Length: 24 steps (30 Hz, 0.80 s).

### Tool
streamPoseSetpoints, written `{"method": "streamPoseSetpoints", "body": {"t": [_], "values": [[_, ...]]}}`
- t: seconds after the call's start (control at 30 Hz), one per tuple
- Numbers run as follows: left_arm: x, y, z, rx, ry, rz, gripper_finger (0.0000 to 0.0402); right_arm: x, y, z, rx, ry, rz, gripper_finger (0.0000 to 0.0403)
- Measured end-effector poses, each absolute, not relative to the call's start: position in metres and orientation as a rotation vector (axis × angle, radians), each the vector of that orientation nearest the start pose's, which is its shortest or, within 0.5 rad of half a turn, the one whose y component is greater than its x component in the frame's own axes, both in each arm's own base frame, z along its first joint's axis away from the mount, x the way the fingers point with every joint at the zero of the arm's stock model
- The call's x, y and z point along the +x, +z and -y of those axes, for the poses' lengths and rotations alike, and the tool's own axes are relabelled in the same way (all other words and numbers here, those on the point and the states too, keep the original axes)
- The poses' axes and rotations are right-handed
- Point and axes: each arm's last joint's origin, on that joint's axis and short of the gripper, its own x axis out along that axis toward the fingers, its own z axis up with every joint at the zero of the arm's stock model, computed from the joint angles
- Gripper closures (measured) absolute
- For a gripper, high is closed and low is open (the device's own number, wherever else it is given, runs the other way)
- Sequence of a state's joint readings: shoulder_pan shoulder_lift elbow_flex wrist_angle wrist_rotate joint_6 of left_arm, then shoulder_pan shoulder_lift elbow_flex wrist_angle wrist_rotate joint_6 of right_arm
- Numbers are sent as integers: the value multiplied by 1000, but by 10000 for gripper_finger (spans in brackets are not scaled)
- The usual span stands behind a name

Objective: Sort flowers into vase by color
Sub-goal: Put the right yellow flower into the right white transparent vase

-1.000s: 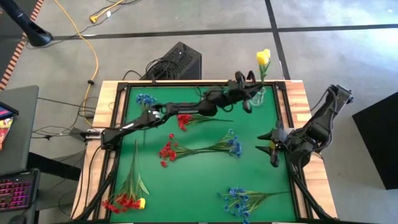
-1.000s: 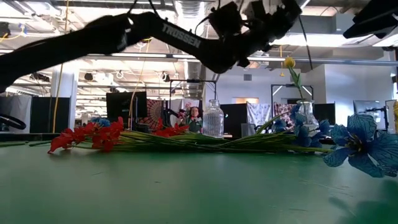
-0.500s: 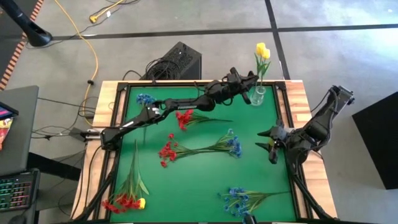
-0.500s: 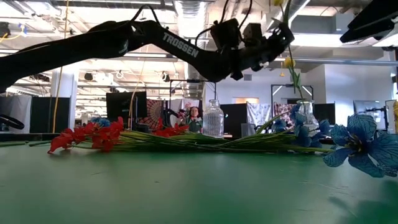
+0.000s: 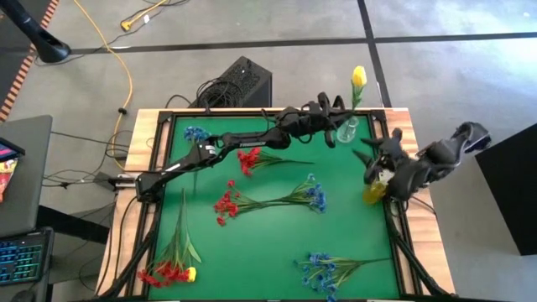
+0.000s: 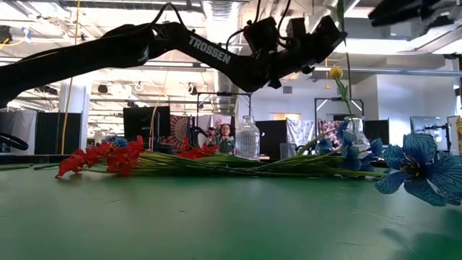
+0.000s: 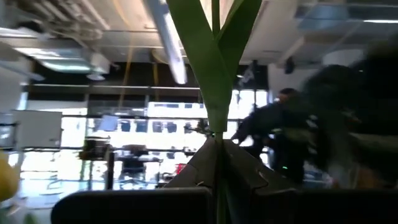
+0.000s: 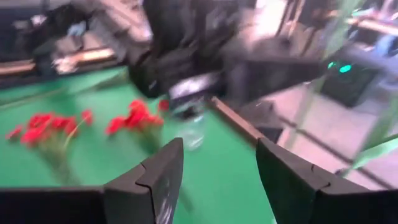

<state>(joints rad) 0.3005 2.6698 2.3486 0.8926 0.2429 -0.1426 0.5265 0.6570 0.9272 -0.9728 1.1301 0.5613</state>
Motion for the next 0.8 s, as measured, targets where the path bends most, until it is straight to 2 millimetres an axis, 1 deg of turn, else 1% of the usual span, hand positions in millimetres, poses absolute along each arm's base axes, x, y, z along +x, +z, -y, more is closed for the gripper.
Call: {"method": "streamPoseSetpoints", "body": {"t": [0.13, 0.3, 0.53, 0.8], "values": [[564, 255, -161, 17, -8, 555, 401, 92, 359, -15, -39, -724, -261, 175], [566, 255, -156, 24, -14, 554, 401, 91, 374, -8, -93, -745, -252, 175], [568, 255, -151, 17, -23, 548, 401, 95, 376, -1, -109, -752, -275, 175], [571, 254, -139, 19, -65, 543, 401, 96, 376, 7, -76, -781, -287, 175]]}}
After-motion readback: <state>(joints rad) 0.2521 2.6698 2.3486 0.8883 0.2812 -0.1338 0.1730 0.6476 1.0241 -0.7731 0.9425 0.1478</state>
